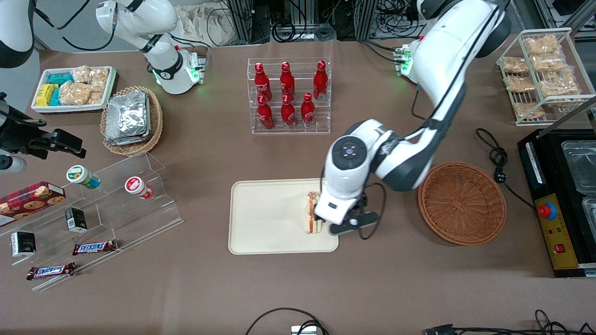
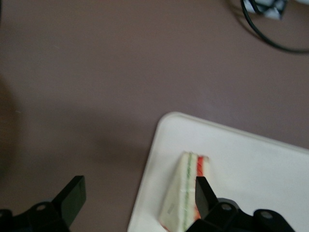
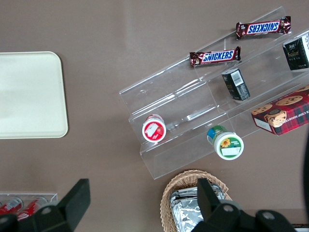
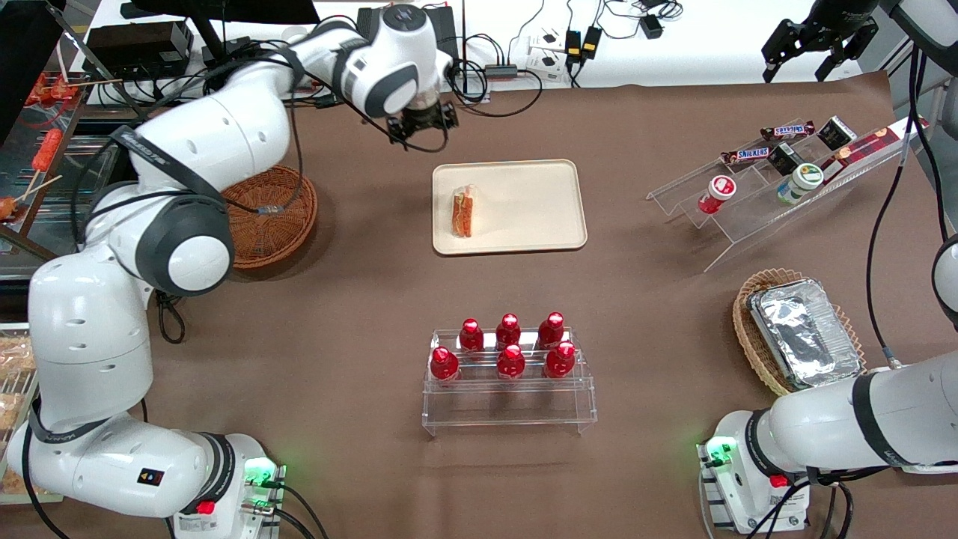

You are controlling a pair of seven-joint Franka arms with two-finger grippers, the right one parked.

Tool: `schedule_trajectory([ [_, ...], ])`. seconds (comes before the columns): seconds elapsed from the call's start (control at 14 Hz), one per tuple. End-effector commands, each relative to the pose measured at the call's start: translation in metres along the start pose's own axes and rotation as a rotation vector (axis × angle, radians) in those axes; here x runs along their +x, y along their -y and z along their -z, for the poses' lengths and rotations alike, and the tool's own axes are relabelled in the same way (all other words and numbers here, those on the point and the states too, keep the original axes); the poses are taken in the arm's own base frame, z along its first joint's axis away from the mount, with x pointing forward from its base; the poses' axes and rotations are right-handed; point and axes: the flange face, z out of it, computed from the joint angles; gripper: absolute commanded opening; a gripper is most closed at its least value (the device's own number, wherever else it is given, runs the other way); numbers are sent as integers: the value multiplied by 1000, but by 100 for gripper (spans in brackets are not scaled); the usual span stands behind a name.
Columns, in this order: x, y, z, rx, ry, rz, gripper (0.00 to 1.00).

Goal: Place sandwich from basket to tray

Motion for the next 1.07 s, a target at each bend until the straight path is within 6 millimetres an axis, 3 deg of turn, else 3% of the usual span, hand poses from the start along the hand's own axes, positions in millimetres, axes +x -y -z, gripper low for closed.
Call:
schedule_trajectory([
  [0.0, 36, 47, 45, 14, -3, 93, 100],
  [0.21, 54, 90, 75, 95, 11, 145, 100],
  [0.5, 66, 121, 100, 133, 15, 182, 100],
  [0.79, 80, 160, 120, 132, 90, 98, 100],
  [1.0, 88, 204, 147, 82, 136, -14, 100],
])
